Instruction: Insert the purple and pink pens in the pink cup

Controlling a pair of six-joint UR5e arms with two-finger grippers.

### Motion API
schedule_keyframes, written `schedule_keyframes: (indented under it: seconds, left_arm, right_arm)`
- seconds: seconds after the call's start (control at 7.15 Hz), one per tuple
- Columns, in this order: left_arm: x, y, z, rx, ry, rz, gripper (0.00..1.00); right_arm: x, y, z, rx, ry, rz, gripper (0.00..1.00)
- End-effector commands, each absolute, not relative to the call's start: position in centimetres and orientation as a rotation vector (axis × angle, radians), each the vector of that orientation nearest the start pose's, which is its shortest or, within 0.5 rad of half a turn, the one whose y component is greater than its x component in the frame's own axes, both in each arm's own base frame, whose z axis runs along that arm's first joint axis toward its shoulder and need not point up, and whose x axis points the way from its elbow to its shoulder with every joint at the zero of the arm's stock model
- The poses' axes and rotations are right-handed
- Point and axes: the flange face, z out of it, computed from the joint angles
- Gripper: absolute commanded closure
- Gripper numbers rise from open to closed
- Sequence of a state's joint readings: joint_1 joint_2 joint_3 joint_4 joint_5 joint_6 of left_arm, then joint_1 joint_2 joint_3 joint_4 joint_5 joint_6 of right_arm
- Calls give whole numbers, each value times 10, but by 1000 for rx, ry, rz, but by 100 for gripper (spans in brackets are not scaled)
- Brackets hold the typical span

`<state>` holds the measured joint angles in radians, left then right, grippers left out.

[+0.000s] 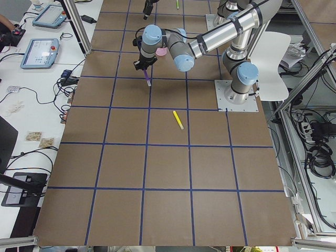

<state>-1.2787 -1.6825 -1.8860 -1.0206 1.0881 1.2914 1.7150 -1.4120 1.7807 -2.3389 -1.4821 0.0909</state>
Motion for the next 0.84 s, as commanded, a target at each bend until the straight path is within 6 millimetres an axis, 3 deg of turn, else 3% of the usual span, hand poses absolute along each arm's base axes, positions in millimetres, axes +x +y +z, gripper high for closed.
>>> schedule_keyframes:
  seconds: [0.0,0.14,0.28,0.42,0.56,0.7]
  left_arm:
    - [-85,-539,369,1643,3052,-1035,100]
    - [-103,-535,381,1531,3199,-1114,100]
    - [-124,-527,387,1566,3188,-1149,100]
    - [-143,-519,380,1570,3147,-1212,100]
    - [-164,-513,370,1402,3175,-1334,100]
    - [-191,-496,365,1325,3128,-1507,100]
  right_arm:
    - [176,-537,436,-107,3081,-281,0]
    - [174,-511,452,-120,3137,-115,0]
    - [170,-492,475,-116,3142,-54,0]
    - [166,-483,496,-111,3157,-45,0]
    - [169,-475,500,-102,3161,-24,0]
    - [154,-477,486,-81,3168,49,0]
